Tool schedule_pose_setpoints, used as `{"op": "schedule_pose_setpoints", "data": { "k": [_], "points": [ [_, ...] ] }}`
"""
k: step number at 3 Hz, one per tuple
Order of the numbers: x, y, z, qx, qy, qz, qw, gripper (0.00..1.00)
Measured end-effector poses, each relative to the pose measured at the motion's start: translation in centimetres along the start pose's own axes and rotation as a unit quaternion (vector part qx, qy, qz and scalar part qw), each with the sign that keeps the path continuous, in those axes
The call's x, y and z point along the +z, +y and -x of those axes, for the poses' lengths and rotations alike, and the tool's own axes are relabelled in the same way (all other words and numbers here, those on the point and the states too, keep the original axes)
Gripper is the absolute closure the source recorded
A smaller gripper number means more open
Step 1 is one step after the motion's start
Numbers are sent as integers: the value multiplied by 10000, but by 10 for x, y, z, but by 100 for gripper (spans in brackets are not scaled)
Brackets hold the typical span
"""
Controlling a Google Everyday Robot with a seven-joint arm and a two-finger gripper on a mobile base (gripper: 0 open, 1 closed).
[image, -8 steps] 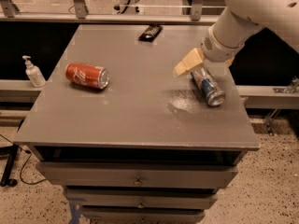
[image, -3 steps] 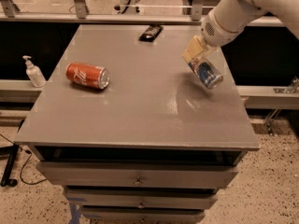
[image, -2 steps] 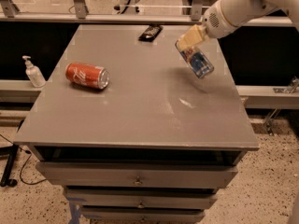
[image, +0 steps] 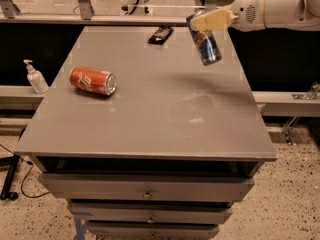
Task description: Place redbull can upright
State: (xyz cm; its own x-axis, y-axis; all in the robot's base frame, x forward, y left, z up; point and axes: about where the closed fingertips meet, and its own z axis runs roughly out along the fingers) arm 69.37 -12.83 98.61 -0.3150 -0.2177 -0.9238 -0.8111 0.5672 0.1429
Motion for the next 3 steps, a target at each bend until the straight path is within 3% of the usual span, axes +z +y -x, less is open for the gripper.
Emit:
{"op": "schedule_pose_setpoints", "data": {
  "k": [1, 2, 3],
  "points": [
    [-14, 8, 2, -325, -838, 323, 9954, 100],
    [-34, 19, -21, -556, -1567, 630, 9841, 100],
    [-33, 32, -8, -989, -1770, 690, 9768, 100]
  ]
}}
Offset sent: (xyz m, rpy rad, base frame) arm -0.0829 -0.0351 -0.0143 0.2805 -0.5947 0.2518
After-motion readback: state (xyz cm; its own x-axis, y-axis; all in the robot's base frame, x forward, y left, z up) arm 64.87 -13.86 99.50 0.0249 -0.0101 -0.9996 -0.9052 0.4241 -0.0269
